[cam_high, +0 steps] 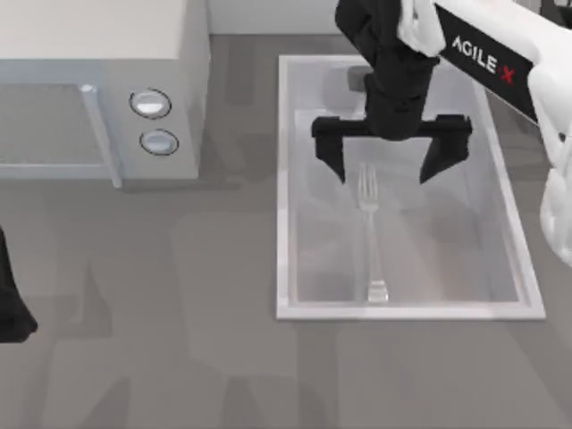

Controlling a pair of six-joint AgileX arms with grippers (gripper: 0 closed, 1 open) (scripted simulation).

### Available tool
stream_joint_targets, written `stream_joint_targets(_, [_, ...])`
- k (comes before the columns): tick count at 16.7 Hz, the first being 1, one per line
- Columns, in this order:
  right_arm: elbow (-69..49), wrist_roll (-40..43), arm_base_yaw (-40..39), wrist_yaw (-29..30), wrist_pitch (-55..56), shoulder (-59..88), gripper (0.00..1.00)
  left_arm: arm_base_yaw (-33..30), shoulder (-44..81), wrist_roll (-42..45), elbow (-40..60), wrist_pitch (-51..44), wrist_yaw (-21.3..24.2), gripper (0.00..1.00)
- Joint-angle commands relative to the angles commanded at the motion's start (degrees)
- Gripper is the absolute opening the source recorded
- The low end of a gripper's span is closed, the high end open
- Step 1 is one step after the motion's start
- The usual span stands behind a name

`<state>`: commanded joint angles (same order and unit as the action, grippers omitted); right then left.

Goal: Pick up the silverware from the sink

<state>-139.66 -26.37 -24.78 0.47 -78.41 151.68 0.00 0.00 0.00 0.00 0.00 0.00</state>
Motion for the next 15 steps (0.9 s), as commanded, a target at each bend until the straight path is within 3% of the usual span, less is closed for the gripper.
stream_joint_targets(8, [14.5, -0.1, -0.3, 0.1, 20.9, 5.5, 1.00, 0.0, 0.0, 0.0, 0.0, 0.0, 0.0, 1.00])
stream_joint_targets(14, [16.2, -0.2, -0.3, 0.1, 22.8, 6.2, 1.00, 0.0, 0.0, 0.0, 0.0, 0.0, 0.0, 1.00])
stream_joint_targets(15, [16.2, -0.2, -0.3, 0.1, 22.8, 6.2, 0.92, 0.0, 0.0, 0.0, 0.0, 0.0, 0.0, 1.00])
